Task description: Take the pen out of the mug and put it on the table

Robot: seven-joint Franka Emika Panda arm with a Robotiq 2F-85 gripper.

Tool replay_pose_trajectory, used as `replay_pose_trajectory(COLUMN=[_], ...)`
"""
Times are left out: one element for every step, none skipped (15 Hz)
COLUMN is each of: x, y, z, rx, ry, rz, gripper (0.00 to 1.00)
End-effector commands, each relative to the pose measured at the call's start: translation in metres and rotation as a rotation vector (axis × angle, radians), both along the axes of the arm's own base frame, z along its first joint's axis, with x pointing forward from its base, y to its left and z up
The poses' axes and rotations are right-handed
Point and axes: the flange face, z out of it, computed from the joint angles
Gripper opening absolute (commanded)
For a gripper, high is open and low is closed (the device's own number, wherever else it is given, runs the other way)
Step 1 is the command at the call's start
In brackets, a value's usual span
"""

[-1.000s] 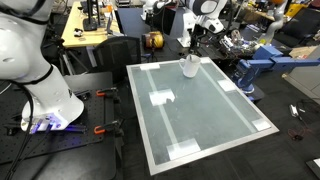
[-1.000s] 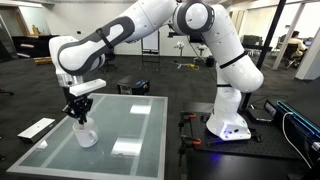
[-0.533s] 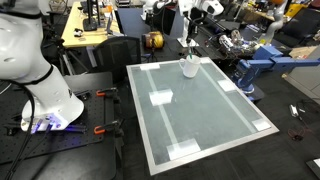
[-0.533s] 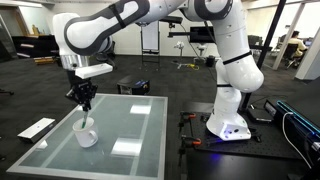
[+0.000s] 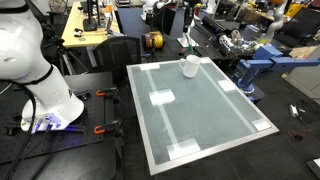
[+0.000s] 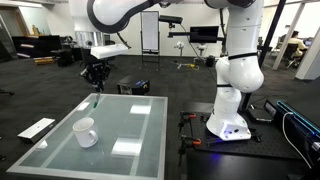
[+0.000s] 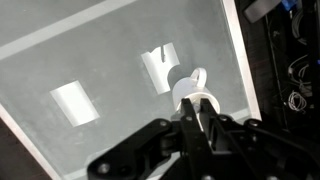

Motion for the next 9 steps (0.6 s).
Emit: replay_pose_trajectory(x=[-0.027, -0.03, -0.033, -0.036, -0.038, -0.04, -0.041, -0.042, -0.043], y=[-0.016, -0.02, -0.024, -0.029, -0.033, -0.039, -0.043, -0.049, -0.054], z=[0.01, 0.011, 0.009, 0.007, 0.003, -0.002, -0.008, -0.016, -0.024], rx=[-0.074, -0.101, -0.127, -0.152, -0.174, -0.194, -0.211, -0.229, -0.249], ry=[-0.069, -0.085, -0.101, -0.113, -0.123, -0.129, -0.135, -0.135, -0.14], rz=[-0.117, -0.154, -0.194, -0.232, -0.268, -0.302, -0.333, -0.368, -0.405], gripper=[0.03, 0.03, 0.03, 0.03, 0.03, 0.03, 0.03, 0.03, 0.03])
